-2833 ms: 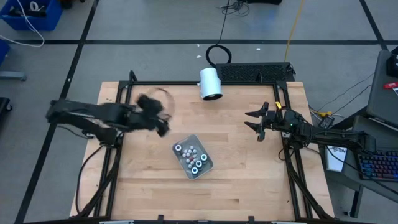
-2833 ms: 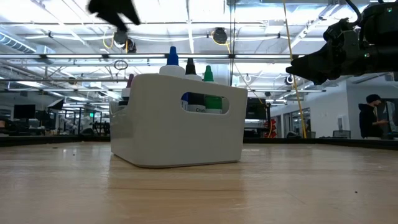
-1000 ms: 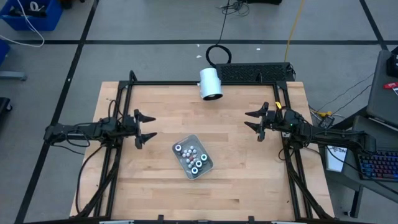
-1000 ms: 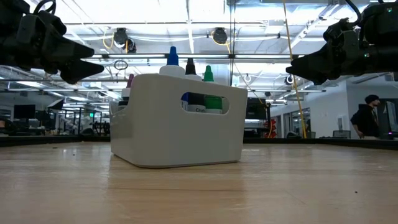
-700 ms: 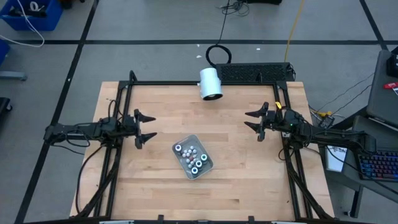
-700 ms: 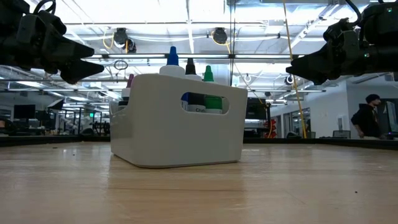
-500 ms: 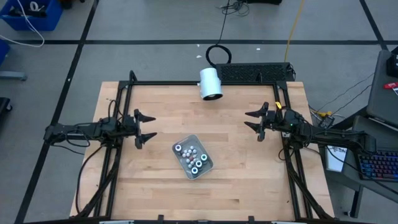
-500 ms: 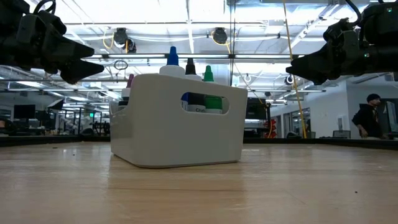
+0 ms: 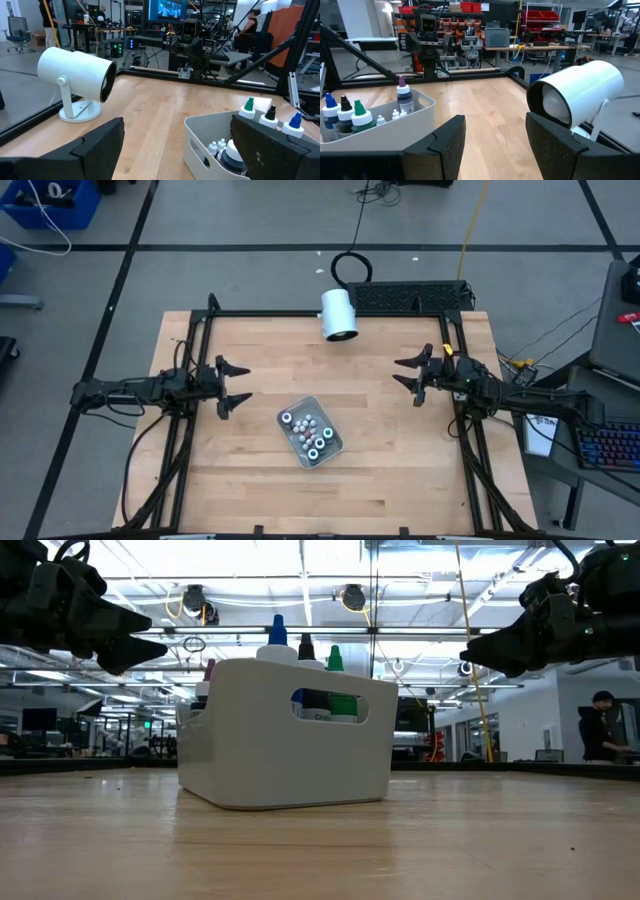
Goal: Pick & Place food coloring
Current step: Return to Home Position
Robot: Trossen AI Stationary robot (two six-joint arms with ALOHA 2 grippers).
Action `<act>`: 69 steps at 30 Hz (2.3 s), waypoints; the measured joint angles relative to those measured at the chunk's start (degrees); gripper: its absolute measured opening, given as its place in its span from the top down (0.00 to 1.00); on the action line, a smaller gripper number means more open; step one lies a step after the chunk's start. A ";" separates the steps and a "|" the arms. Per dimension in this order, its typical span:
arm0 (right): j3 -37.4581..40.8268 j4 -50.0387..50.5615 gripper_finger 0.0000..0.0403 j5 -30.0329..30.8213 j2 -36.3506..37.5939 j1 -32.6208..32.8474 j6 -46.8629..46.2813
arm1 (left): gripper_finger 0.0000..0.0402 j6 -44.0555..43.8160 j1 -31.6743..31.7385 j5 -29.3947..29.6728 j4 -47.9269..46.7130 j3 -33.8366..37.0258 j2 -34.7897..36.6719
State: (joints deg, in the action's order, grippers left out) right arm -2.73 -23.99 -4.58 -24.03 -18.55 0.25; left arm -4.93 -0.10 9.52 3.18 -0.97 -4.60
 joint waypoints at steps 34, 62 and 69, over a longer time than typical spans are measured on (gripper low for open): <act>0.00 0.01 0.51 0.00 0.00 0.00 0.00 | 0.11 0.00 0.00 0.00 0.01 -0.04 0.00; 0.00 0.02 0.51 0.02 0.00 0.00 0.00 | 0.09 0.00 0.01 0.00 0.01 -0.07 0.00; 0.00 0.00 0.51 0.02 0.00 0.00 0.00 | 0.10 0.00 0.01 0.00 0.02 -0.07 -0.01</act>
State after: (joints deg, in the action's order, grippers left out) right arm -2.72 -23.99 -4.56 -24.03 -18.55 0.25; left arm -4.93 -0.09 9.52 3.20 -1.04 -4.61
